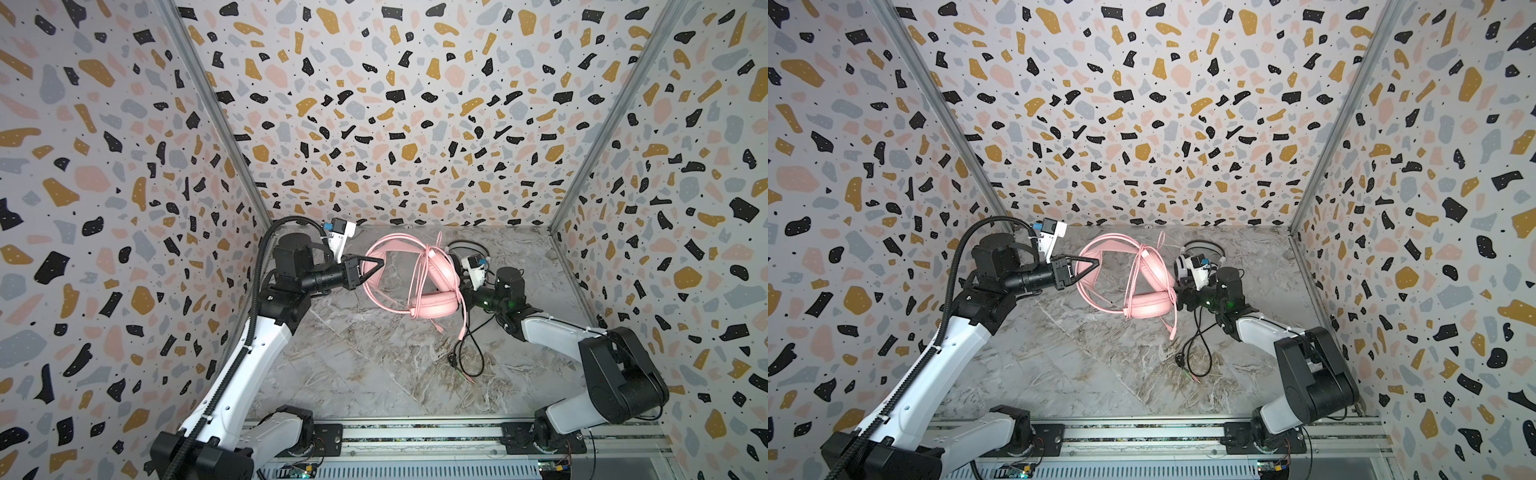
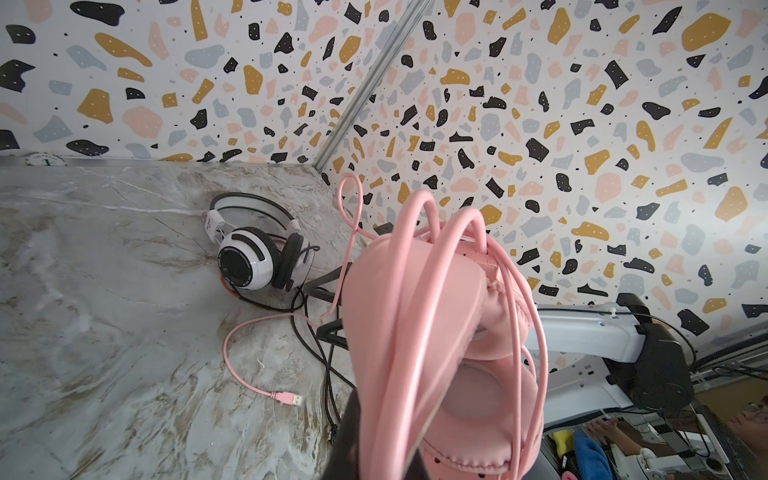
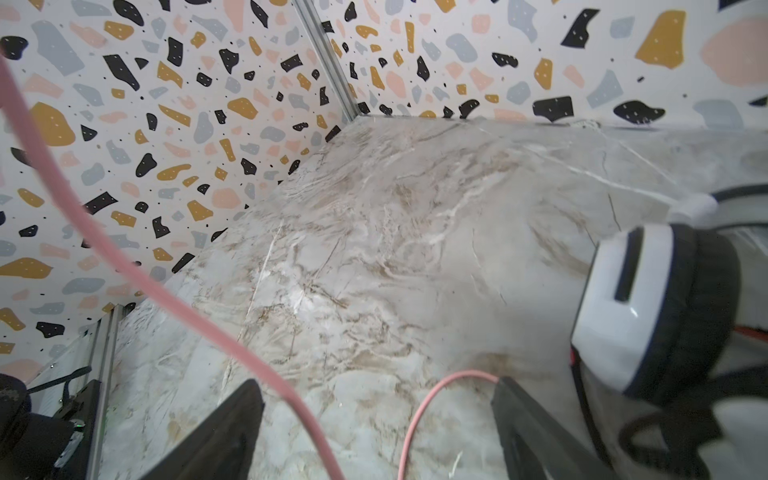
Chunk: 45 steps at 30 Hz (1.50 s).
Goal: Wrap the headphones
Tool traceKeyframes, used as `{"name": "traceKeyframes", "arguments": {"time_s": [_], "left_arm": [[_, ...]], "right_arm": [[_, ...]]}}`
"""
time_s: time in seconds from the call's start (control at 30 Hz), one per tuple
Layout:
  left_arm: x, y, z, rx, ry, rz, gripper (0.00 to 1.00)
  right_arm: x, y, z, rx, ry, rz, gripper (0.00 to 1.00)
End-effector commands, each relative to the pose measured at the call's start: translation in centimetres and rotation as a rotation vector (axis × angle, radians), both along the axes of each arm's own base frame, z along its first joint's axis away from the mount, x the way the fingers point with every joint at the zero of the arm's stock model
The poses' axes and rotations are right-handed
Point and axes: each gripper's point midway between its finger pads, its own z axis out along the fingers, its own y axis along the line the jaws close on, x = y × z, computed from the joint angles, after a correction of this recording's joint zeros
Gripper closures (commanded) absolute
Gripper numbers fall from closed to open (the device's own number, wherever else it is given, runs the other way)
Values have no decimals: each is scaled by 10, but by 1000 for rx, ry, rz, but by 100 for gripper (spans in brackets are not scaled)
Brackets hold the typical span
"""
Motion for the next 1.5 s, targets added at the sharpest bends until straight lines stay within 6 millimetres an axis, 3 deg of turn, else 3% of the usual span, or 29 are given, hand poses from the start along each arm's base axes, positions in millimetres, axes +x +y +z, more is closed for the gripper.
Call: {"name": "traceKeyframes", "arguments": {"time_s": [0.0,0.07,0.17,0.3,0.37,0.47,0.57,0.77,0.9,1.23,1.47], "left_arm": [[-8,0,51,-70,-137,-24,100],[-7,0,54,-74,-143,-23,100],[-4,0,56,-93,-142,-15,100],[-3,0,61,-109,-147,-11,100],[1,2,64,-113,-156,3,100],[8,13,77,-133,-198,74,100],[14,29,103,-182,-267,168,100],[30,53,154,-328,-342,306,100],[45,65,168,-416,-338,365,100],[84,100,157,-524,-296,566,100],[94,119,127,-312,-336,733,100]], "right_arm": [[5,19,28,41,-84,71,15],[5,27,24,41,-74,97,20],[4,37,19,47,-70,119,34],[-2,40,15,81,-55,121,76],[-6,37,10,80,-41,111,87],[-14,30,-3,68,-3,74,91],[-30,26,-16,58,34,59,92],[-64,35,-37,-17,55,48,95],[-83,43,-41,-40,64,60,99],[-136,79,-45,-130,42,150,100],[-155,89,-25,-202,-19,162,99]]}}
